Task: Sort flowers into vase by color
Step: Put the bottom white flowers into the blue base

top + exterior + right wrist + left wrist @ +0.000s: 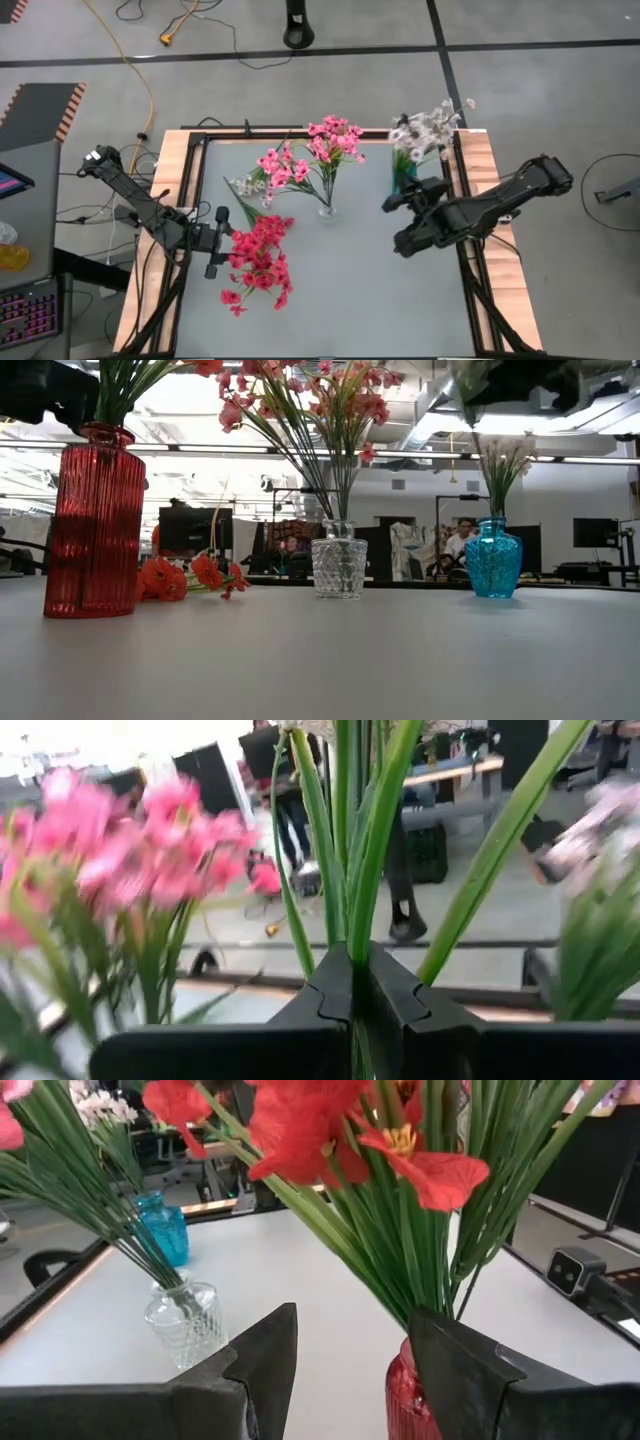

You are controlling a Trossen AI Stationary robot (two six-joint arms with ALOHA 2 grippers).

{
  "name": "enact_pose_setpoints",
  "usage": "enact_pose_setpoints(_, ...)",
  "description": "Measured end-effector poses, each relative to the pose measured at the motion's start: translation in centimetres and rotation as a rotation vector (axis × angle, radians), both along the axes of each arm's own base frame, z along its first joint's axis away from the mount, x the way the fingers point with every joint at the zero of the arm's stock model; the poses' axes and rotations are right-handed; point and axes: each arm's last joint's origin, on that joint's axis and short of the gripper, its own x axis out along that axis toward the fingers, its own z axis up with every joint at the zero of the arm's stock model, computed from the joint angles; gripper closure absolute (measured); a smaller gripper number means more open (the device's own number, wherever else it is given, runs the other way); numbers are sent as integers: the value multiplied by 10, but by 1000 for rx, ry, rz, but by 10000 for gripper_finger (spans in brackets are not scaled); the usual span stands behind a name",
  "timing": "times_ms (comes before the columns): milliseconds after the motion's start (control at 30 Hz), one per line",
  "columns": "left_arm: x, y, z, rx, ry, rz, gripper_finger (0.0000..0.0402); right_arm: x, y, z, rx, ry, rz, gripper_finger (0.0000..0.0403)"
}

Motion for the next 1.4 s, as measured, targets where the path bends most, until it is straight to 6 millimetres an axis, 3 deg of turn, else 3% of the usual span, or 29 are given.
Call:
enact_pose_setpoints(200,0,0,0,23,-5,-3,221,38,6,-8,47,114,65,368)
enact_pose_setpoints(400,0,0,0,38,-6,-5,221,47,4,16,17,163,160,368)
enact_pose_setpoints(567,0,0,0,38,-5,-5,221,29,-10,38,-23,183,150,368)
enact_pose_setpoints(700,0,0,0,32,-6,-4,221,14,-34,36,-13,222,141,368)
enact_pose_setpoints(833,0,0,3,15,-29,4,221,5,-64,31,-9,230,250,368)
enact_pose_setpoints(967,0,1,3,10,-34,25,221,-11,-84,37,-130,173,417,368)
enact_pose_setpoints(1200,0,1,4,10,-35,30,221,-58,-89,43,-275,191,444,367)
enact_pose_setpoints(1400,0,1,4,13,-37,52,221,-80,-87,23,-316,163,433,367)
